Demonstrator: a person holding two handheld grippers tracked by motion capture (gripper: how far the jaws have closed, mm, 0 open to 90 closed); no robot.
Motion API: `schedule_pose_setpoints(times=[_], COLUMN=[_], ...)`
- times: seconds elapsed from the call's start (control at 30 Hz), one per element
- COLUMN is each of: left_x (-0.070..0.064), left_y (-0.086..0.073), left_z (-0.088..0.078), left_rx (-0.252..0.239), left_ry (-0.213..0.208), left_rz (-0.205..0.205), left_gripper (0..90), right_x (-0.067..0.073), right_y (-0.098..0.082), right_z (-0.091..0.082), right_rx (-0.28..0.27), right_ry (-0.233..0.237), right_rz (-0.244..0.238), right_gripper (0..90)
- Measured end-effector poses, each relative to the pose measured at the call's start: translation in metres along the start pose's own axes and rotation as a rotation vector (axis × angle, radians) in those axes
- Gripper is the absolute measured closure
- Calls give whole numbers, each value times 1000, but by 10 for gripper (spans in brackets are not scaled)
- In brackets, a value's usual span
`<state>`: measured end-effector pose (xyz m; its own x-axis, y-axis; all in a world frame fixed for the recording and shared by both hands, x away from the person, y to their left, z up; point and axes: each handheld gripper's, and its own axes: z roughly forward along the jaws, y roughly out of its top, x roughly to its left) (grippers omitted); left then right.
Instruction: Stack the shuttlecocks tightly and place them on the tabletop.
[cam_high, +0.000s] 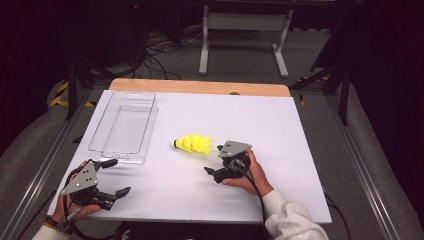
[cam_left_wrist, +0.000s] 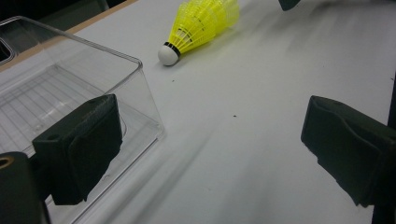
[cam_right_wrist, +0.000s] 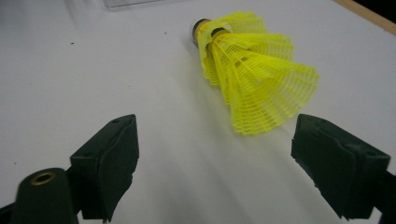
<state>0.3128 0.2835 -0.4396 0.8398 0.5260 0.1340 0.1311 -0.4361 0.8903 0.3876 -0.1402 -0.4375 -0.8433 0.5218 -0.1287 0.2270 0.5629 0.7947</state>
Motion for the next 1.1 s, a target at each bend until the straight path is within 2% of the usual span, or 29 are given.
schedule_pose_setpoints(times=[0.13, 0.27, 0.33, 0.43, 0.53, 0.8, 1.03, 1.1], left_x=[-1, -1, -1, -1, 0, 0, 0, 0], left_y=[1, 1, 1, 1, 1, 1, 1, 1], left_z=[2, 4, 4, 4, 4, 3, 3, 4], left_rx=[4, 6, 11, 13, 15, 11, 9, 9], left_ry=[-4, -8, -7, -5, 1, -5, -9, -10], left_rz=[5, 5, 6, 6, 6, 1, 1, 0], left_gripper=[59, 59, 60, 61, 61, 62, 62, 62], right_x=[6, 8, 9, 7, 5, 3, 1, 2], right_y=[2, 6, 11, 13, 14, 22, 29, 31], right_z=[13, 22, 27, 33, 37, 48, 58, 61], right_rx=[49, 47, 42, 53, 37, 31, 15, 18], right_ry=[23, 34, 51, 41, 53, 55, 70, 52], right_rz=[-24, -24, -9, 3, 35, 36, 72, 76], right_gripper=[165, 183, 196, 213, 238, 259, 299, 319])
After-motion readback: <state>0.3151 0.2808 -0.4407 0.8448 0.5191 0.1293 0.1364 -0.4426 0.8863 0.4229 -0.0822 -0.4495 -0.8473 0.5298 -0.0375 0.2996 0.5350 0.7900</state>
